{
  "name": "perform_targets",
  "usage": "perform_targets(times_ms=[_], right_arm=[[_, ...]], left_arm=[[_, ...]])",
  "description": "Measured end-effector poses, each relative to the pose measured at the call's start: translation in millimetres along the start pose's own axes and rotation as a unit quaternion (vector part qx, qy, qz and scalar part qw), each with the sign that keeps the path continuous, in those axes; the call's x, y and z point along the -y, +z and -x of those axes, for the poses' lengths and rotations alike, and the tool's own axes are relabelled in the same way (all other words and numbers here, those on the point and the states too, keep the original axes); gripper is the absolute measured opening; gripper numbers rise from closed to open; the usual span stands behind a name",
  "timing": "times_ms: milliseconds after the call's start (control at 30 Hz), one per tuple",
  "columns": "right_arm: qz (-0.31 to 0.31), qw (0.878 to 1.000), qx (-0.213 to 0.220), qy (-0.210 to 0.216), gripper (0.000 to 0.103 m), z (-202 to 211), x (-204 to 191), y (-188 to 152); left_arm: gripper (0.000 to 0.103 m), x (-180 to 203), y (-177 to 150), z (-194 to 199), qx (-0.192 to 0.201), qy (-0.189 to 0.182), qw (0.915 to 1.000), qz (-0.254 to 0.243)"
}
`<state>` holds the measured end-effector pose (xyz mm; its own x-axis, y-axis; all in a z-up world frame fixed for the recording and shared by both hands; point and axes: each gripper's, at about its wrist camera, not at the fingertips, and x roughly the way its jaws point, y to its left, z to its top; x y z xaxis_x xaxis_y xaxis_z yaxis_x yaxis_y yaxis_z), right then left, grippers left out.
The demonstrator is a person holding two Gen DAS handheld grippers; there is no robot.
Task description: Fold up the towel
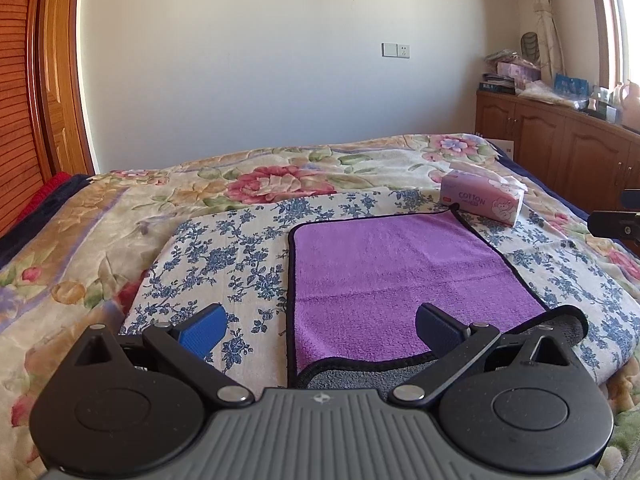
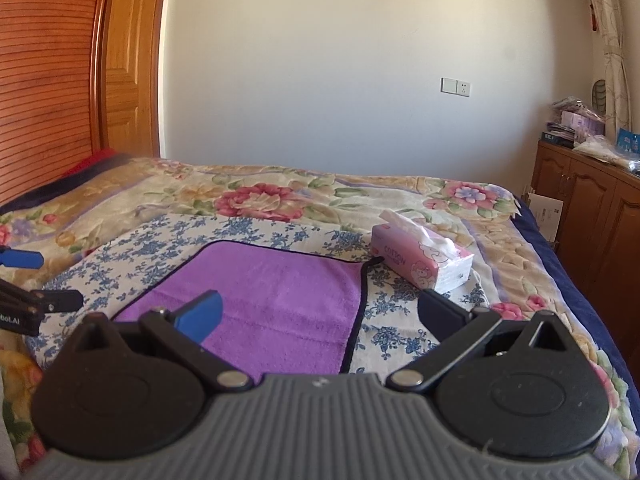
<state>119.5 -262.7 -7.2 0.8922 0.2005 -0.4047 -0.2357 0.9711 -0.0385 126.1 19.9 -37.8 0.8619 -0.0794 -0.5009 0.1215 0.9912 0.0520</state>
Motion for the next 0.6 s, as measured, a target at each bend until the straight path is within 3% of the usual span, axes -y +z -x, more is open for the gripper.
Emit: perform_targets(times_ms=[600], right_arm=[[-0.001,0.998,-0.061,0.012,0.103,-28.5,7.0,-7.8]], left_arm=[[0.091,-9.1,-7.3,-27.8,-0.039,-0.011,0.9991,0.008]])
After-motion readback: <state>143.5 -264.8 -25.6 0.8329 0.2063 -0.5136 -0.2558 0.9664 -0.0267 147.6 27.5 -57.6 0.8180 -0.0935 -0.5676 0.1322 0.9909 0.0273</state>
